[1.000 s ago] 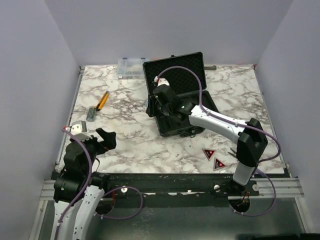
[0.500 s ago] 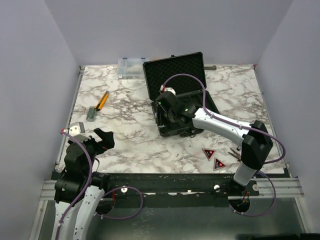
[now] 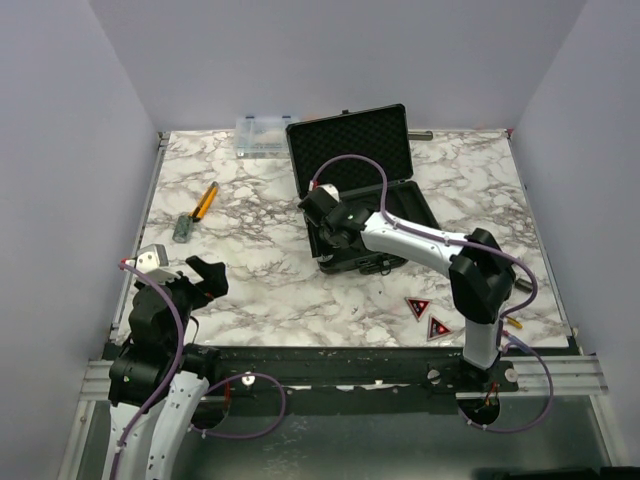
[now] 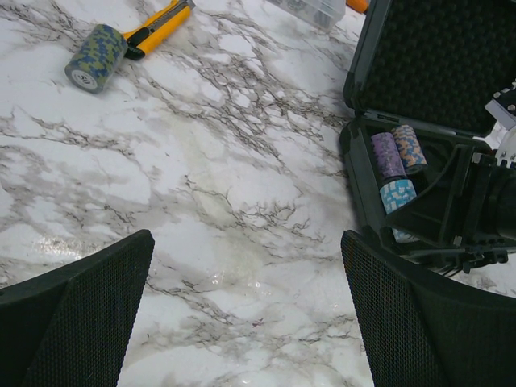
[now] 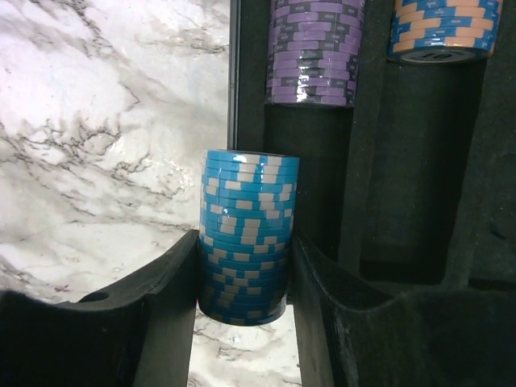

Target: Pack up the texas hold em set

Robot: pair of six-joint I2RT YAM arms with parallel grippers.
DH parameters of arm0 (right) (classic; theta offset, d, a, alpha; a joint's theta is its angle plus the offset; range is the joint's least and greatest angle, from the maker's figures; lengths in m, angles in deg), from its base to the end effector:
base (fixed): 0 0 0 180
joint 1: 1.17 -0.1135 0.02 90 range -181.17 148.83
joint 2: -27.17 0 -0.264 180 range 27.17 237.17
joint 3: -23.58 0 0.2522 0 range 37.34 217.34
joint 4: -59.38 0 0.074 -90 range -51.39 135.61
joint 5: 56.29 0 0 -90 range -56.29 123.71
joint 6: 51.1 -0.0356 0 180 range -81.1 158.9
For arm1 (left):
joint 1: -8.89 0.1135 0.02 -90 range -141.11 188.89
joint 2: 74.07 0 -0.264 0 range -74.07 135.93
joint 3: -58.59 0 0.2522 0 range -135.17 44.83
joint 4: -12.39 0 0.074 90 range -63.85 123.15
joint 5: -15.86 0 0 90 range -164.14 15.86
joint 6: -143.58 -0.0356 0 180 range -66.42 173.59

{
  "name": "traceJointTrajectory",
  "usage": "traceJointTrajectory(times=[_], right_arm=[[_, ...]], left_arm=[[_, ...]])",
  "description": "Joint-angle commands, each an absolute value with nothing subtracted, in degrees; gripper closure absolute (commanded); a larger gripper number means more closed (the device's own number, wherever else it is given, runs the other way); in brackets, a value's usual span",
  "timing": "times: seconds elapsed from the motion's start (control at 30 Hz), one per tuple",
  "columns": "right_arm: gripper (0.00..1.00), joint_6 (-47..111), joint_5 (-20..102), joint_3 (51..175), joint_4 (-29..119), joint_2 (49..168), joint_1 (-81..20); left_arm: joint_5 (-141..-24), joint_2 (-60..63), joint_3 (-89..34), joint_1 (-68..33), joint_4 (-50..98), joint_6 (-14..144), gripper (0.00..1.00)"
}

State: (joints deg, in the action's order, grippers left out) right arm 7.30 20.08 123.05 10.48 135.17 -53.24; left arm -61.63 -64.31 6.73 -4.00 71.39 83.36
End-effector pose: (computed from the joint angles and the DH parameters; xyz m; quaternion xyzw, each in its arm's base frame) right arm 0.2583 0.3178 0.2357 -0.1366 0.9438 0.1008 0.2834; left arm 0.0514 -0.0039 0.2957 -0.1815 0.7804 -0.1338 0.5833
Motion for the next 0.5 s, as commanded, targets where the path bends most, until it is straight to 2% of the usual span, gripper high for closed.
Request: traceJointTrajectory(times=[0.0,0.47], right_arm=[[0.99,8.98,17.29,126.66,8.55,136.96,-53.03],[0.97,12.77,18.60,128.70,9.05,141.70,-51.37]], left_arm=[[-60.08,-64.08,7.05,-4.36,71.60,83.82,0.02],[-60.28,-61.81,7.03,-4.43,71.59,83.82,0.02]])
